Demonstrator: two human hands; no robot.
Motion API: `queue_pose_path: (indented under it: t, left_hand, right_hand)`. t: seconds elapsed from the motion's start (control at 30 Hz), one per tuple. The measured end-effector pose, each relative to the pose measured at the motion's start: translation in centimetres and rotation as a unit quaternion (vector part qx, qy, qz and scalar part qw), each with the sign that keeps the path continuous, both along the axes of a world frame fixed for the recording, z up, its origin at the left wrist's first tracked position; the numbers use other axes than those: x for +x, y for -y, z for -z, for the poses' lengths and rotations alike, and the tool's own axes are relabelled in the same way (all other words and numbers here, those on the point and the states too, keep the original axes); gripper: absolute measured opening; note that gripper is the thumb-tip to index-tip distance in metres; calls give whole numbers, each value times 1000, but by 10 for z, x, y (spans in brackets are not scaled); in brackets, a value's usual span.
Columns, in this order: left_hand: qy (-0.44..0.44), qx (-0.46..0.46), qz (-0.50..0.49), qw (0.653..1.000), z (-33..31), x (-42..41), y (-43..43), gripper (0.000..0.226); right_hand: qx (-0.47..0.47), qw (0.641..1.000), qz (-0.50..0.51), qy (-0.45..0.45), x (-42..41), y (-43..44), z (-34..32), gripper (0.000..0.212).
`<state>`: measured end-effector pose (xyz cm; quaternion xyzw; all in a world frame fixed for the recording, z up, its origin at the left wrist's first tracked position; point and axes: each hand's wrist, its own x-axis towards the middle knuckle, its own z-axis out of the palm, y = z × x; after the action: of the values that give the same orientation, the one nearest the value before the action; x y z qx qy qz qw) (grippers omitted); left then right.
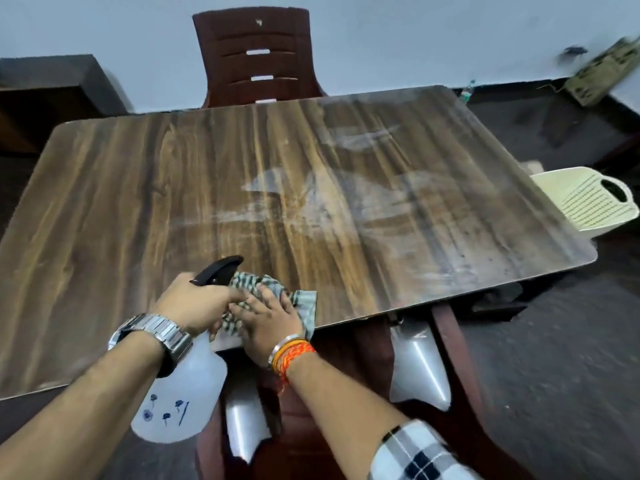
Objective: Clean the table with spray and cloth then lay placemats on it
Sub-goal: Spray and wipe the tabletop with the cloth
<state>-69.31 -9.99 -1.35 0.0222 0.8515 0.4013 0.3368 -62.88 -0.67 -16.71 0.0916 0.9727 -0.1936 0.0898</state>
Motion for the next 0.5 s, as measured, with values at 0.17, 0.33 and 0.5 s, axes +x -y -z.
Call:
queue_pose_path:
  t: [0.17,0.33,0.5]
  left_hand:
    - [27,33,-18,999,6,63,-78,22]
    - [31,24,-39,998,6,118,-127,25]
    - [20,19,-45,999,-2,137,-146,20]
  right_hand:
    - [64,991,111,-38,65,-162,17,52]
    - [93,921,377,-9,164,-350,7,55]
    - [43,851,522,33,163,-346,2,58]
